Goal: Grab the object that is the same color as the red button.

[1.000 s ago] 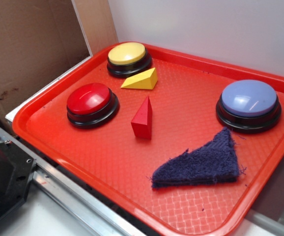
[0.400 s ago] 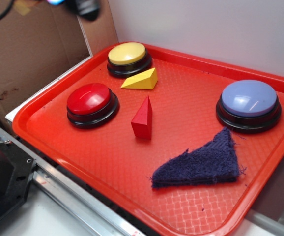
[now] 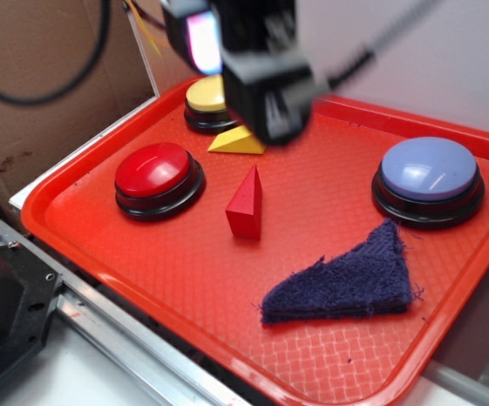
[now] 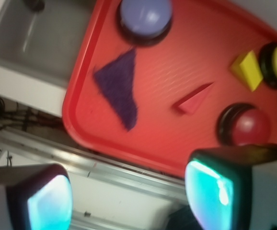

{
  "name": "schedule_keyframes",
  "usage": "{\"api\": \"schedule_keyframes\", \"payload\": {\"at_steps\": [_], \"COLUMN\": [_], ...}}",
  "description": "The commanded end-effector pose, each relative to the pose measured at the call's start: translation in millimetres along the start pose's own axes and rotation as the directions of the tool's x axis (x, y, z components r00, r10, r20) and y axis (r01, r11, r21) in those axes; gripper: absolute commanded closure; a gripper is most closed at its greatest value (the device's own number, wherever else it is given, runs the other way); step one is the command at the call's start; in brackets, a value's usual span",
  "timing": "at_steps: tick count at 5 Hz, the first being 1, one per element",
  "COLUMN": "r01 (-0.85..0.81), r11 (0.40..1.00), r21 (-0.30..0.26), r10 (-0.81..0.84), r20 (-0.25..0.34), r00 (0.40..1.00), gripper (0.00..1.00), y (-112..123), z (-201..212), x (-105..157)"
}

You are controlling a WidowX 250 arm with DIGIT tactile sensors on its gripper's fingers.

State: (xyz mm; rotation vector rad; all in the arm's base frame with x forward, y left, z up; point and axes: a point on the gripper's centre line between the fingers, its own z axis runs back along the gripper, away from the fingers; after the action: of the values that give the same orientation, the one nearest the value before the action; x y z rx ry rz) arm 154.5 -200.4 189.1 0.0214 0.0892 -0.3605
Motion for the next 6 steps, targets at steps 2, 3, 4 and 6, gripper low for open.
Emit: {"api": "schedule_keyframes", "payload": {"at_steps": [2, 3, 4, 6], "r01": [0.057, -0.042, -0.23, -0.471], "r11": [0.997, 0.994, 0.965, 0.882], "r21": [0.045, 0.102, 0.129, -0.007], "r10": [-0.06, 0.032, 0.218, 0.47], "r20": [0.061, 0.096, 0.099, 0.087], "r00": [0.996, 0.995, 0.971, 0.878], "gripper": [0.0, 0.0, 0.0, 0.0], "y": [-16, 9, 49, 136], "z": [-5, -28, -30, -56], "x": [-25, -23, -22, -19]}}
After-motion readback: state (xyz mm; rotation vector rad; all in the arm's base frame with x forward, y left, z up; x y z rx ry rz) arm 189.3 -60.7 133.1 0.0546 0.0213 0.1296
